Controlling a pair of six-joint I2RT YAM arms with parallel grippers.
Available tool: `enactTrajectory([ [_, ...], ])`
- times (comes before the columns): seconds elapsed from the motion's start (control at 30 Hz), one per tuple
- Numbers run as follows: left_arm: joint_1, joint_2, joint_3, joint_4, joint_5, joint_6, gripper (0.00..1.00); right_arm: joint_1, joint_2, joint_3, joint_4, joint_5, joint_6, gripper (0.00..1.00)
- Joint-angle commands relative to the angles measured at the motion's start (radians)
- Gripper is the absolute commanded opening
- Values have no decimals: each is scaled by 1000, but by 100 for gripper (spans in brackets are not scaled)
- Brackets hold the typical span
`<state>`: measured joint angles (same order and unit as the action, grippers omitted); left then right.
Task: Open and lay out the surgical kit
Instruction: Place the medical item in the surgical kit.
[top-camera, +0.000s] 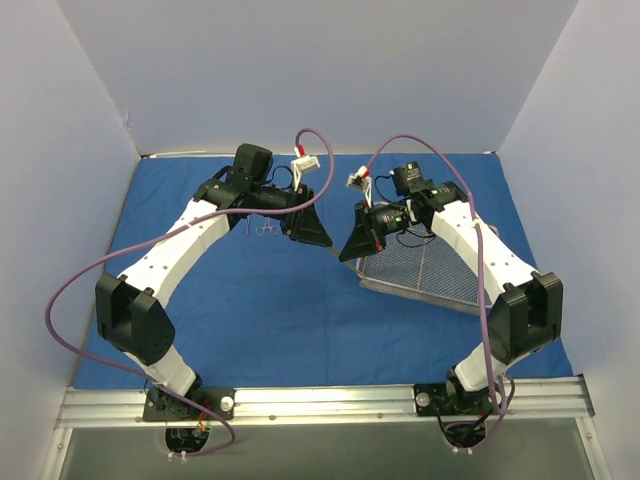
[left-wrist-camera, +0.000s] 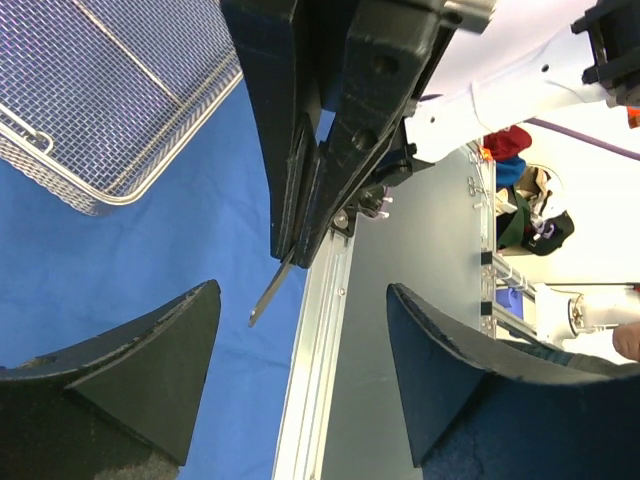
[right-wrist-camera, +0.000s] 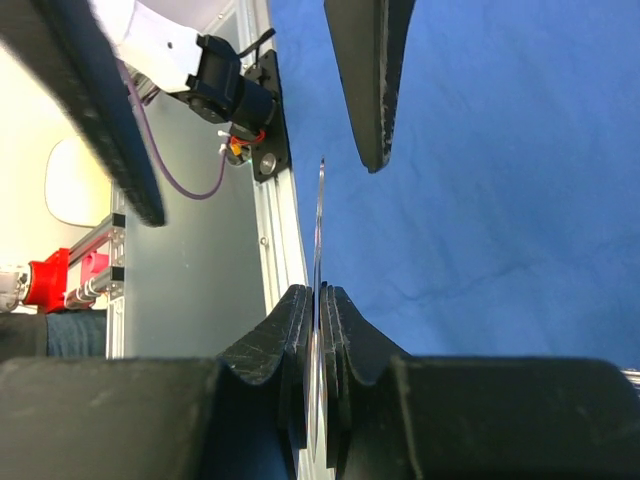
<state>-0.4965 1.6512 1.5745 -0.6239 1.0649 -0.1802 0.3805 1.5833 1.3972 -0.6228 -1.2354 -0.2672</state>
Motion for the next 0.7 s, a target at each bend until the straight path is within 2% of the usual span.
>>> enactTrajectory([
  [0.0, 1, -5, 7, -33, 40, 64, 74, 0, -46, 40, -40, -56, -23, 0],
  [0.2, -7, 10, 2, -66, 23, 85, 69, 0, -60, 39, -48, -53, -21, 0],
  [0.3, -20, 24, 13, -79, 27, 90, 63, 0, -62, 37, -45, -49, -18, 0],
  [0.53, -31, 52, 27, -94, 41, 82, 35, 0, -48, 51, -54, -50, -29, 0],
  [0.6, -30, 53, 33, -94, 37, 79, 8, 0, -42, 57, -52, -53, -26, 0],
  [0.63, -30, 55, 38, -100, 20, 74, 2, 0, -40, 60, -51, -47, -20, 0],
  [0.67, -28, 53, 41, -99, -18, 71, 2, -2, -42, 66, -49, -30, -6, 2],
])
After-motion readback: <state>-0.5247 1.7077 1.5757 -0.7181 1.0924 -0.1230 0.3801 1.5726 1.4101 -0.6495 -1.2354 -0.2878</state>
